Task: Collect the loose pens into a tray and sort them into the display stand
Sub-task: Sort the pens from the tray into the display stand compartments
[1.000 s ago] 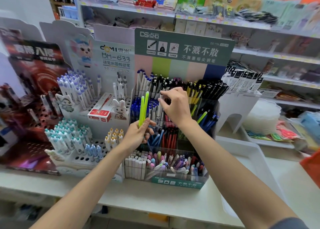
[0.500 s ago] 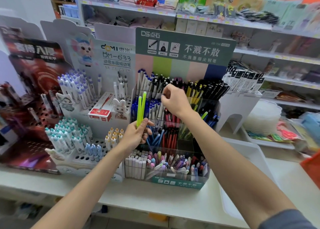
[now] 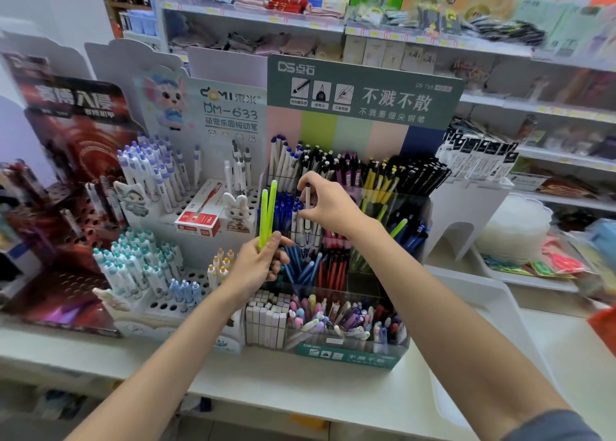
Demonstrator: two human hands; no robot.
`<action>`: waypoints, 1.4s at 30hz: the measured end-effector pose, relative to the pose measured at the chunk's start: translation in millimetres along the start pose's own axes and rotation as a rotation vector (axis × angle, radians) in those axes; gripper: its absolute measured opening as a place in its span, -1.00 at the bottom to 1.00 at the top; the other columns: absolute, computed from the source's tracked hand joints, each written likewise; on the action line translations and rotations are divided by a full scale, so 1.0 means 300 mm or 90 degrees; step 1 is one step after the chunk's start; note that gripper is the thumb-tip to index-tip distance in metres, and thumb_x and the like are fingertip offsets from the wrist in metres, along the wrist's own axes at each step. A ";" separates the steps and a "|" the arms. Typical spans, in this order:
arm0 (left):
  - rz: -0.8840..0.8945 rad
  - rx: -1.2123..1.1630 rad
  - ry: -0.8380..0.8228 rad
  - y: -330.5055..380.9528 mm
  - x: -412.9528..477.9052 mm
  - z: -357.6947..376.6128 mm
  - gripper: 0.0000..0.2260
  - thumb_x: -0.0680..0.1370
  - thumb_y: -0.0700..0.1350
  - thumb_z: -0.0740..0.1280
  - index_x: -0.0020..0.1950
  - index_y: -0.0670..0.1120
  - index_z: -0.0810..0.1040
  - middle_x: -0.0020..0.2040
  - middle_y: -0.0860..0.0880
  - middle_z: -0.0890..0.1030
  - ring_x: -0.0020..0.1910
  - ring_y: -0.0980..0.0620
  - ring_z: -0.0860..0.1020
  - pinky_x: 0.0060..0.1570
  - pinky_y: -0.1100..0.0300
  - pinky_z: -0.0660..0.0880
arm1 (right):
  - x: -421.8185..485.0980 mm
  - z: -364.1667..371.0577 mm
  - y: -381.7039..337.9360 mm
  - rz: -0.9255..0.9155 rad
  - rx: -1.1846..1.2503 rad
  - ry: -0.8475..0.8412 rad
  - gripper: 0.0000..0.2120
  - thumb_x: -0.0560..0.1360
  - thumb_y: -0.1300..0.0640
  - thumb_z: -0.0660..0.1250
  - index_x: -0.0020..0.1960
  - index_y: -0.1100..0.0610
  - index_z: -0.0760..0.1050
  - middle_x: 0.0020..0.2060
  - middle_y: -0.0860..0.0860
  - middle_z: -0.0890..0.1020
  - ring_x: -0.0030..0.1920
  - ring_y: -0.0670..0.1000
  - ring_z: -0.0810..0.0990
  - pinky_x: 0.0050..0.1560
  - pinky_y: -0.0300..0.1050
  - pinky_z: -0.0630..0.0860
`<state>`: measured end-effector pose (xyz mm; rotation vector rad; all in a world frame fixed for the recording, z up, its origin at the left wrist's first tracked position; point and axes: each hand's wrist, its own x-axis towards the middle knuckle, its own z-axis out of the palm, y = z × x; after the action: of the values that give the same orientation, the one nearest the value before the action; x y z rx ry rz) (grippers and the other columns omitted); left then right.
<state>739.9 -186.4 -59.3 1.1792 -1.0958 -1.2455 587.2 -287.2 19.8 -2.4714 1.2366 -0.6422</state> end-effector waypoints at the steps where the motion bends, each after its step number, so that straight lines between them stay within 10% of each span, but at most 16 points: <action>1: 0.001 -0.001 0.000 -0.001 -0.001 0.002 -0.61 0.57 0.13 0.19 0.10 -0.17 0.58 -0.30 0.00 0.57 -0.41 0.17 0.44 -0.44 0.36 0.38 | -0.003 0.003 0.002 -0.002 0.008 0.008 -0.66 0.45 0.24 0.47 0.15 0.14 0.41 -0.05 0.04 0.62 -0.16 -0.02 0.55 -0.13 -0.13 0.52; 5: -0.001 0.012 0.006 -0.011 0.000 0.004 -0.66 0.63 0.08 0.17 0.09 -0.15 0.58 -0.29 0.00 0.57 -0.40 0.15 0.44 -0.42 0.35 0.37 | -0.014 0.036 0.006 -0.026 -0.004 0.084 -0.73 0.44 0.28 0.46 0.00 0.13 0.40 -0.24 0.03 0.57 -0.29 -0.03 0.49 -0.25 -0.17 0.43; 10: -0.008 0.008 0.005 -0.016 0.005 0.006 -0.66 0.63 0.07 0.18 0.09 -0.16 0.59 -0.31 0.02 0.56 -0.40 0.15 0.43 -0.43 0.35 0.37 | -0.003 0.061 0.010 0.004 -0.014 0.112 -0.74 0.42 0.19 0.49 0.02 0.09 0.45 -0.21 -0.05 0.63 -0.15 0.02 0.57 0.05 0.01 0.43; 19: -0.007 -0.005 0.008 -0.026 0.021 -0.006 -0.66 0.65 0.04 0.17 0.10 -0.19 0.59 -0.31 0.00 0.57 -0.42 0.16 0.44 -0.46 0.37 0.36 | 0.009 -0.016 0.035 0.057 0.183 0.155 -0.86 0.49 0.28 0.40 -0.01 0.12 0.49 -0.27 0.02 0.58 -0.31 -0.12 0.53 -0.24 -0.25 0.48; 25: -0.006 -0.011 0.001 -0.026 0.026 0.002 -0.63 0.60 0.09 0.19 0.10 -0.18 0.58 -0.30 0.00 0.57 -0.40 0.16 0.45 -0.44 0.36 0.38 | 0.010 -0.051 0.039 0.033 0.044 0.081 -0.70 0.54 0.25 0.38 0.25 0.13 0.45 -0.29 0.00 0.55 -0.41 -0.24 0.49 -0.35 -0.41 0.37; 30: 0.000 0.001 0.004 -0.025 0.026 0.004 -0.60 0.56 0.14 0.19 0.10 -0.15 0.59 -0.29 0.01 0.58 -0.40 0.16 0.45 -0.41 0.35 0.39 | -0.013 0.004 0.041 0.037 0.048 0.136 -0.60 0.66 0.20 0.12 0.49 0.23 0.32 0.07 0.01 0.42 0.09 -0.07 0.39 0.15 -0.27 0.30; 42: 0.011 -0.003 -0.005 -0.012 0.015 0.026 -0.58 0.55 0.15 0.20 0.11 -0.17 0.59 -0.29 0.01 0.57 -0.40 0.16 0.44 -0.42 0.35 0.39 | -0.022 0.051 0.008 0.001 0.055 0.204 -0.60 0.59 0.25 0.30 0.42 0.25 0.42 0.05 0.05 0.60 0.05 -0.05 0.53 0.20 -0.21 0.46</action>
<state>732.1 -191.2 -62.3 1.1604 -1.1053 -1.2397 590.1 -282.2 3.9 -2.3603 1.2869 -1.1021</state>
